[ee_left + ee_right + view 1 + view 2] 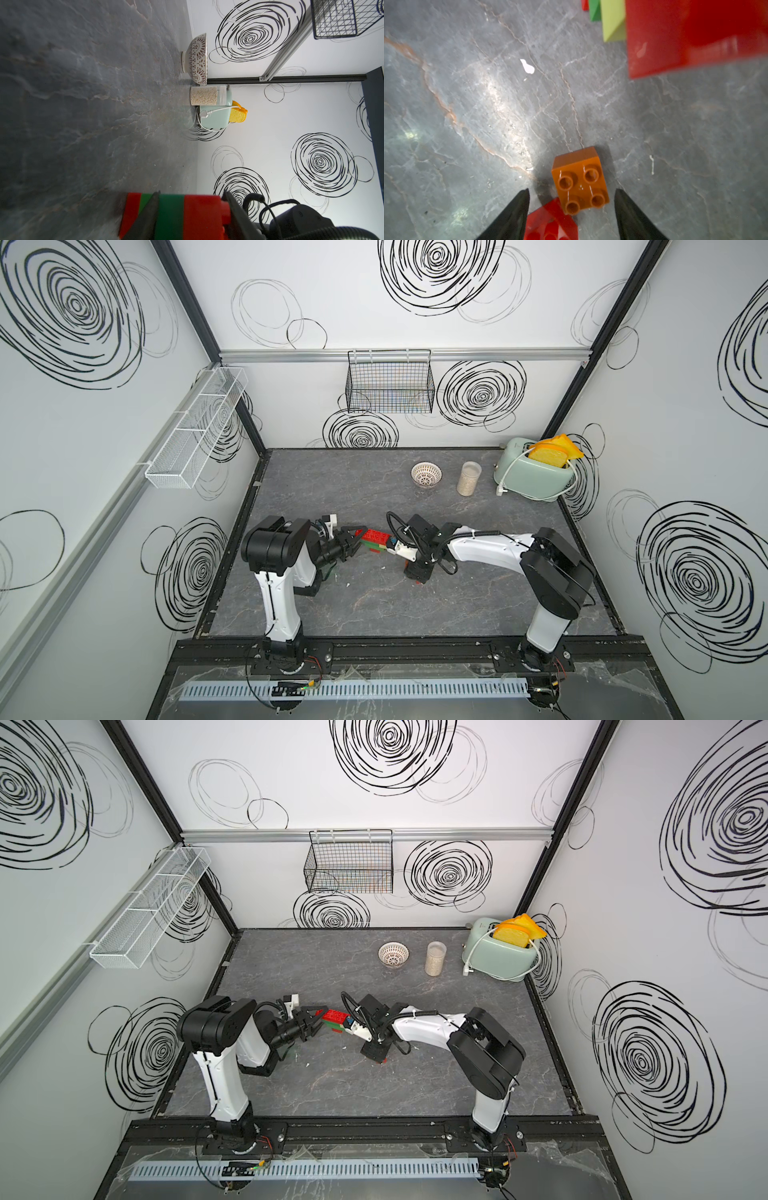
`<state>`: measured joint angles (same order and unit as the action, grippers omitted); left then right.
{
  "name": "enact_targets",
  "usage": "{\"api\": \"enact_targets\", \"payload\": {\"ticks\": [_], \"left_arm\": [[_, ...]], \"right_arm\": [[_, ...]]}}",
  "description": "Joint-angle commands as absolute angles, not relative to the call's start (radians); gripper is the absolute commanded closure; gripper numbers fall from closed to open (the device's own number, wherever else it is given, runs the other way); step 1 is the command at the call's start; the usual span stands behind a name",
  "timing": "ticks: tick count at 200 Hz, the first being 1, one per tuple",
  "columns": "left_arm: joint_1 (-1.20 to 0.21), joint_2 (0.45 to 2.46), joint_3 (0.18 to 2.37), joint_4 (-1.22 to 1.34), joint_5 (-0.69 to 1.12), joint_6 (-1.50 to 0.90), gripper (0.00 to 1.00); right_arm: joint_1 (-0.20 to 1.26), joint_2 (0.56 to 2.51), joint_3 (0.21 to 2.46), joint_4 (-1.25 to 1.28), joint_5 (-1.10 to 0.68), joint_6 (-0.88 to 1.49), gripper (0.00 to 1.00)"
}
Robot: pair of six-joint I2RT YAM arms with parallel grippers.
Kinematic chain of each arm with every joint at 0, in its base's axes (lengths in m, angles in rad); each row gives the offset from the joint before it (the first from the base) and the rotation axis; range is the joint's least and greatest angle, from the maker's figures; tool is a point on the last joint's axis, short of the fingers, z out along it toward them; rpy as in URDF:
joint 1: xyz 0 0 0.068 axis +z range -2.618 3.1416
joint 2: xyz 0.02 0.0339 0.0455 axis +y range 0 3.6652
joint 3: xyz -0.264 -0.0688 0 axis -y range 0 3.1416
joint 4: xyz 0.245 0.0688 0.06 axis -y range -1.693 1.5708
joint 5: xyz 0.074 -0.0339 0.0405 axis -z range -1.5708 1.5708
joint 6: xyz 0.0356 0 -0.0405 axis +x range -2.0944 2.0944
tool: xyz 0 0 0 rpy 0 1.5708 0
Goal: Assemble a heart with lego
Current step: Pick up the lego brick from the center of the board, then assemble the lego brick with the lego brick.
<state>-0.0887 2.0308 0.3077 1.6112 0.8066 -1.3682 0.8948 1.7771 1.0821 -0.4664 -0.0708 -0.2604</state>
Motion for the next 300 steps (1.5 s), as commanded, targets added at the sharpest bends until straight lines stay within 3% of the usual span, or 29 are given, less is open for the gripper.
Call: {"api": "enact_targets", "payload": {"ticks": [1, 46, 115, 206, 300], "left_arm": [[-0.083, 2.065, 0.287, 1.815, 0.758, -1.323, 0.77], [-0.086, 2.064, 0.289, 1.815, 0.762, -1.321, 0.77], [-0.108, 2.065, 0.293, 1.815, 0.761, -1.314, 0.78], [-0.201, 2.078, 0.304, 1.815, 0.737, -1.309, 0.78], [-0.268, 2.065, 0.306, 1.815, 0.711, -1.311, 0.78]], "right_arm": [[0.897, 1.792, 1.11, -0.466, -0.078, -0.272, 0.4], [0.893, 1.801, 1.113, -0.468, -0.09, -0.278, 0.58], [0.881, 1.752, 1.117, -0.485, -0.11, -0.284, 0.78], [0.771, 1.587, 1.172, -0.59, -0.1, -0.268, 0.79], [0.791, 1.707, 1.363, -0.643, -0.14, -0.239, 0.78]]}}
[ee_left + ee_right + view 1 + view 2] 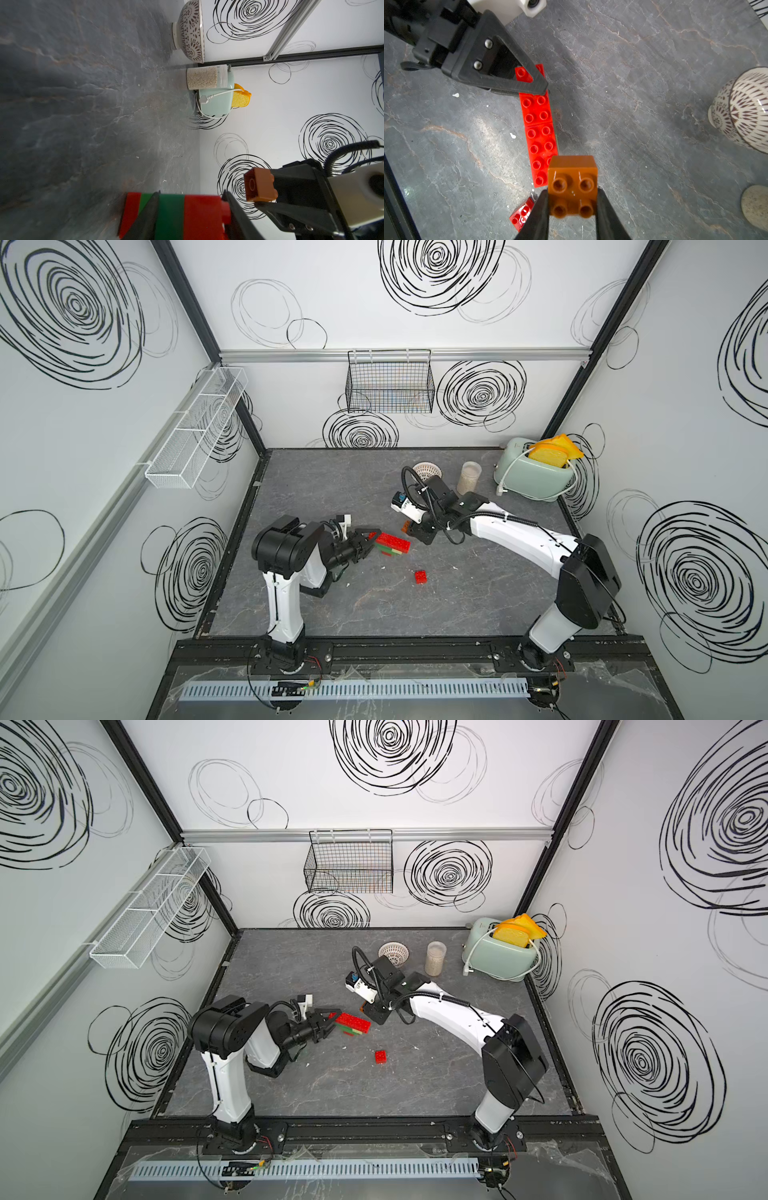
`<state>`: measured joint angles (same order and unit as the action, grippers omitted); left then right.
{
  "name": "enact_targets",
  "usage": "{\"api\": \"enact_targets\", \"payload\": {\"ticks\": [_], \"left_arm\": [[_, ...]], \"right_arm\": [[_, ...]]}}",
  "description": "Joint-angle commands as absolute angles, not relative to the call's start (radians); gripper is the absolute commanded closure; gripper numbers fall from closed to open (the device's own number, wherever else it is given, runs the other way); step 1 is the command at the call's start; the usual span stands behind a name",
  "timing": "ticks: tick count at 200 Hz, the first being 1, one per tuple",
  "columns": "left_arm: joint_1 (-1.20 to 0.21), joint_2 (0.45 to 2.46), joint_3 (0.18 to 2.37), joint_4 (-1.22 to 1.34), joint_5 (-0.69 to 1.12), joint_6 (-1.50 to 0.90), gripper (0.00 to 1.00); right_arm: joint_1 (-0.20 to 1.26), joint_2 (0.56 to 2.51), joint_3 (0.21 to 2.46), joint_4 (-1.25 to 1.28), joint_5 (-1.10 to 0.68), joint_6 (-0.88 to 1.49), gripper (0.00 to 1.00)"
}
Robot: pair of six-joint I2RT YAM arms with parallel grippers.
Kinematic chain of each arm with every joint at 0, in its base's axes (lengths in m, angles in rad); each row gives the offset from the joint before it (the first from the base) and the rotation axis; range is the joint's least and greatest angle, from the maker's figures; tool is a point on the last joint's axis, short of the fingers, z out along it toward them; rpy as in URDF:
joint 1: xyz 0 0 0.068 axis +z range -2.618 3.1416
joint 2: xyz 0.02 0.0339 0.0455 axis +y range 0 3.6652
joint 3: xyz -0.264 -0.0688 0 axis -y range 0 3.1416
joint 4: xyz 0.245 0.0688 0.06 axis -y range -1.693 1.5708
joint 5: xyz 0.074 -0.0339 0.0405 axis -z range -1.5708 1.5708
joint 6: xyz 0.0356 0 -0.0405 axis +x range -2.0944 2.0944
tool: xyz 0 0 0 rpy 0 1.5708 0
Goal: Assemble a heart with lego
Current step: Assemble the lego brick with the lego brick.
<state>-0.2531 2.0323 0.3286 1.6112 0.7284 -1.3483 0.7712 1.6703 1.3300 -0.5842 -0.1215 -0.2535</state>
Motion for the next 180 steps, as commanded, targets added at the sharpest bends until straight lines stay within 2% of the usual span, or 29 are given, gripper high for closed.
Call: {"api": "enact_targets", "payload": {"ticks": [1, 180], "left_arm": [[-0.268, 2.065, 0.306, 1.815, 0.711, -1.311, 0.78], [-0.262, 2.064, 0.308, 1.815, 0.716, -1.311, 0.78]], "right_arm": [[0.791, 1.708, 1.364, -0.643, -0.14, -0.239, 0.78], [0.845, 1.836, 1.424, -0.71, -0.051, -0.24, 0.77]]}}
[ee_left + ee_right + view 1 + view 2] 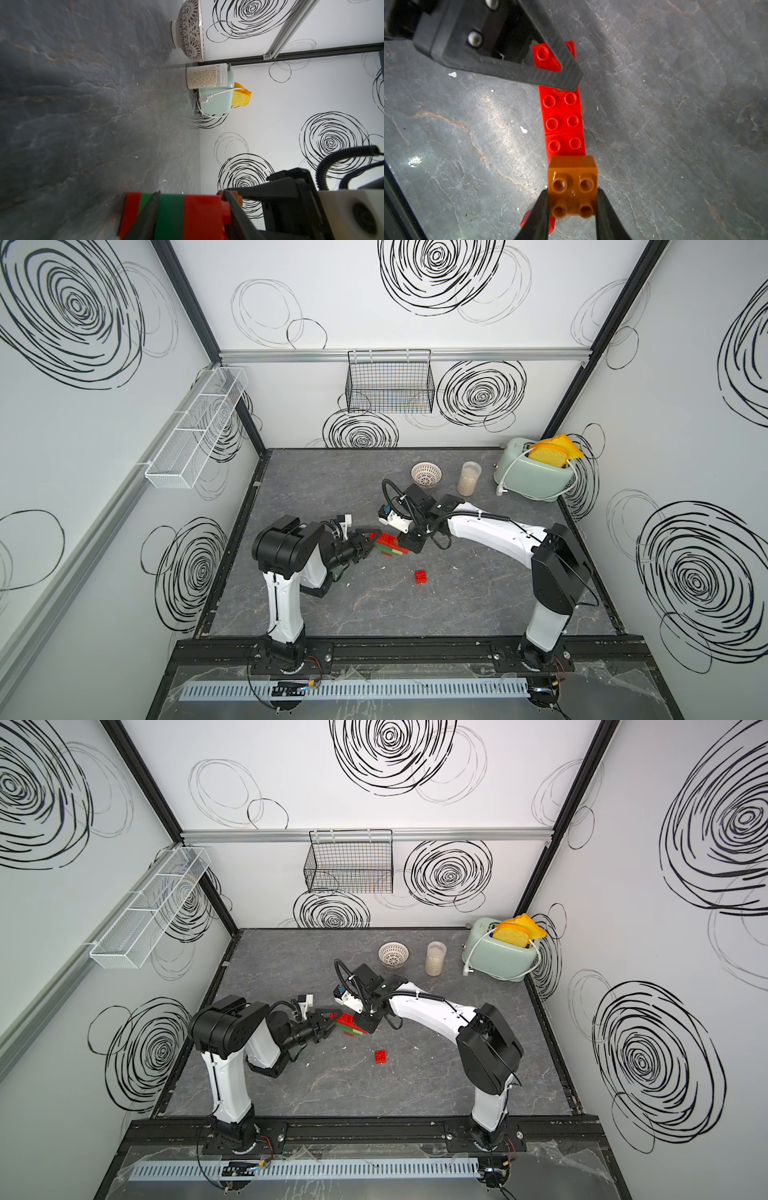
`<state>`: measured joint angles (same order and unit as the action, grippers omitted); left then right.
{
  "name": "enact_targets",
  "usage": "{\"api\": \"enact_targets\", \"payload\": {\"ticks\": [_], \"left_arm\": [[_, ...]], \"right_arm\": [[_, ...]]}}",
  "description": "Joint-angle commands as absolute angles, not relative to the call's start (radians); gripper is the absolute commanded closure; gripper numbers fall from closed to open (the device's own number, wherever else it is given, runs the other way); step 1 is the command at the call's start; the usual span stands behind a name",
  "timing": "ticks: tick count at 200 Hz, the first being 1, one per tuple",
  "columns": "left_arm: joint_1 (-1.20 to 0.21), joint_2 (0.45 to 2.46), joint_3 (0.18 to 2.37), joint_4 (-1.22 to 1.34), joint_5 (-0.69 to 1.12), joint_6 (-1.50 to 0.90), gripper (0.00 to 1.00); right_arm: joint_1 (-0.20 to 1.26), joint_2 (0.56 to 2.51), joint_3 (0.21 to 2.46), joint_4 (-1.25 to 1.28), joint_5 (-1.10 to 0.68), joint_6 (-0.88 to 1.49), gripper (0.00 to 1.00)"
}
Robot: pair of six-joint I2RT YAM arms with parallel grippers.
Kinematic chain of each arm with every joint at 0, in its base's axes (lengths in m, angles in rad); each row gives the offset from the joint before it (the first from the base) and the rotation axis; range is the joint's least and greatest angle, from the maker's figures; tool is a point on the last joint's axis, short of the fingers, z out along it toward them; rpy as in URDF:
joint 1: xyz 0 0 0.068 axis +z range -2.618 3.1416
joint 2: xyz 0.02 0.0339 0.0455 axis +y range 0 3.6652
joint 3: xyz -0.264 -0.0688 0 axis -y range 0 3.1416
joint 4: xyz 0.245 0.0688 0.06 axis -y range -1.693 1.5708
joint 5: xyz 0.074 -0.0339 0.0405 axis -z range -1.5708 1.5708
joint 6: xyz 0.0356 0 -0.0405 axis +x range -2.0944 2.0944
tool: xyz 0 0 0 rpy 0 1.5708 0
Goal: Assemble a heart with lego
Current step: Assemble the lego brick with the lego brick.
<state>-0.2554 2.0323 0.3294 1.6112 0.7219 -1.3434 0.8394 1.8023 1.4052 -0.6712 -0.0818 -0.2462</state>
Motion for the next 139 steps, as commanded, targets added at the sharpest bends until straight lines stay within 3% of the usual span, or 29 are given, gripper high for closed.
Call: {"api": "enact_targets", "payload": {"ticks": [1, 139], "left_arm": [[-0.262, 2.064, 0.308, 1.815, 0.716, -1.31, 0.78], [-0.262, 2.068, 0.309, 1.815, 0.717, -1.31, 0.78]], "right_arm": [[0.845, 1.836, 1.425, -0.711, -0.051, -0.24, 0.77], [0.861, 1.856, 1.486, -0.803, 0.057, -0.247, 0.76]]}}
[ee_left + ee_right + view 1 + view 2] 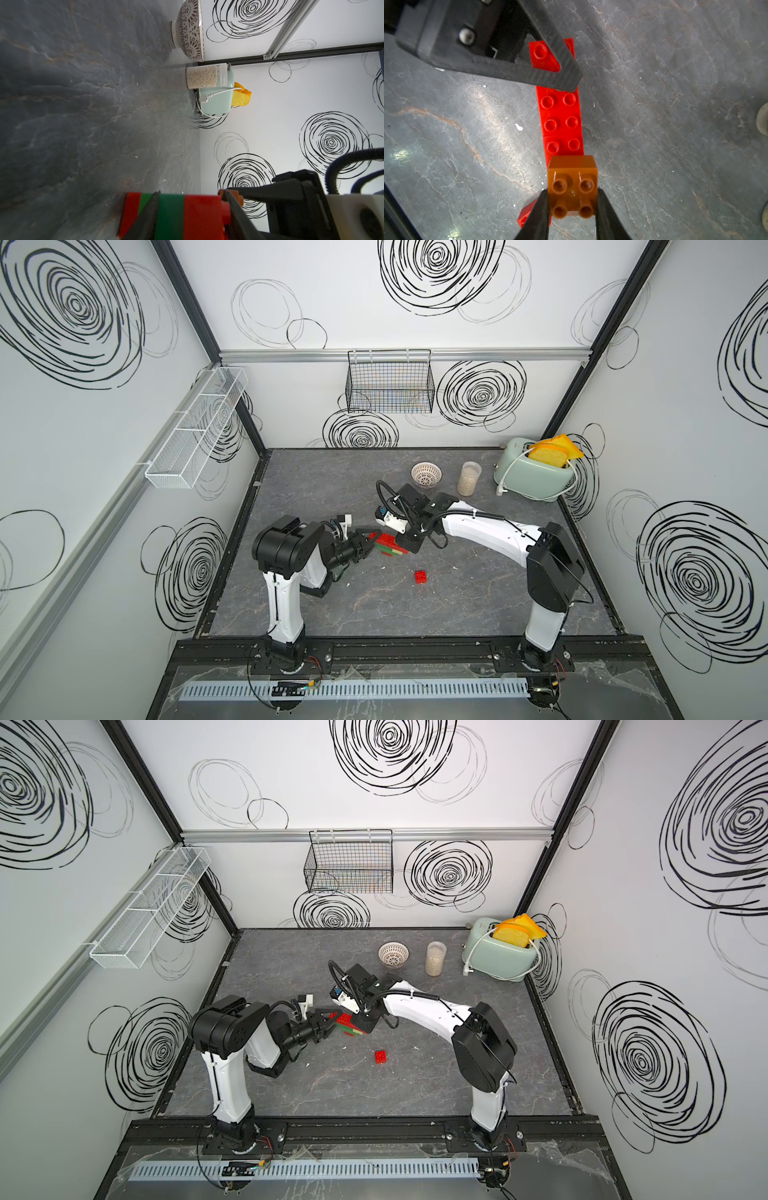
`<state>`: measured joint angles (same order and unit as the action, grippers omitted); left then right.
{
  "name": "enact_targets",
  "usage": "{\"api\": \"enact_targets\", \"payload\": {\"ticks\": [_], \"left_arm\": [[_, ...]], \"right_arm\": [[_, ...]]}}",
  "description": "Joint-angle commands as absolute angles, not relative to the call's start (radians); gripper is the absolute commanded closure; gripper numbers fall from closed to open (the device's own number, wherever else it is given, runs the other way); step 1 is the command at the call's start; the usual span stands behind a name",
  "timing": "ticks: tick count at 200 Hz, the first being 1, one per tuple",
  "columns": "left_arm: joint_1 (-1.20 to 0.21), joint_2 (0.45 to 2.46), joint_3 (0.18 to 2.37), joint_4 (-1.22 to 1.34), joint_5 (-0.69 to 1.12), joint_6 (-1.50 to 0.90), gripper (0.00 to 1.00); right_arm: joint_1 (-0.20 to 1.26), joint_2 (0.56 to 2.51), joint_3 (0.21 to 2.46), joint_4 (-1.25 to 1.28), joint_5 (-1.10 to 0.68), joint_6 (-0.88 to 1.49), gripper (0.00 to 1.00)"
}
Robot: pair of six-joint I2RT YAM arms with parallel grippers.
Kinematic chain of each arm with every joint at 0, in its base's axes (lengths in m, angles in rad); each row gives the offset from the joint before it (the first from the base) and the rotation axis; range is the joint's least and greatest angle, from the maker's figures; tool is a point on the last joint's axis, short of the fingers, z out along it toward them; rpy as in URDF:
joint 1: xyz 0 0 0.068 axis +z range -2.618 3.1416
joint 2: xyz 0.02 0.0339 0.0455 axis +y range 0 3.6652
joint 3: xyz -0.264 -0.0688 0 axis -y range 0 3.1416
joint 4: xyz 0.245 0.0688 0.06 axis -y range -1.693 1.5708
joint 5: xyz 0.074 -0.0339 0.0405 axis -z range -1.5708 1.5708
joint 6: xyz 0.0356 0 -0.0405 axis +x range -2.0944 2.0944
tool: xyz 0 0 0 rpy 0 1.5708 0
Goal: Assemble a heart with lego
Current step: Assemble the lego brick with the lego brick.
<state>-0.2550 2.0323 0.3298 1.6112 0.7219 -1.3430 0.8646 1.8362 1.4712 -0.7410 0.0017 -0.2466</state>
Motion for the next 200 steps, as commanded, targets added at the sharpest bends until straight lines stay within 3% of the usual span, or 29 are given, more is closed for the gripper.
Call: {"api": "enact_targets", "payload": {"ticks": [1, 200], "left_arm": [[-0.261, 2.068, 0.31, 1.815, 0.717, -1.31, 0.78], [-0.259, 2.072, 0.314, 1.815, 0.717, -1.314, 0.79]], "right_arm": [[0.861, 1.855, 1.487, -0.803, 0.058, -0.247, 0.76], [0.896, 1.951, 1.577, -0.923, -0.017, -0.278, 0.75]]}}
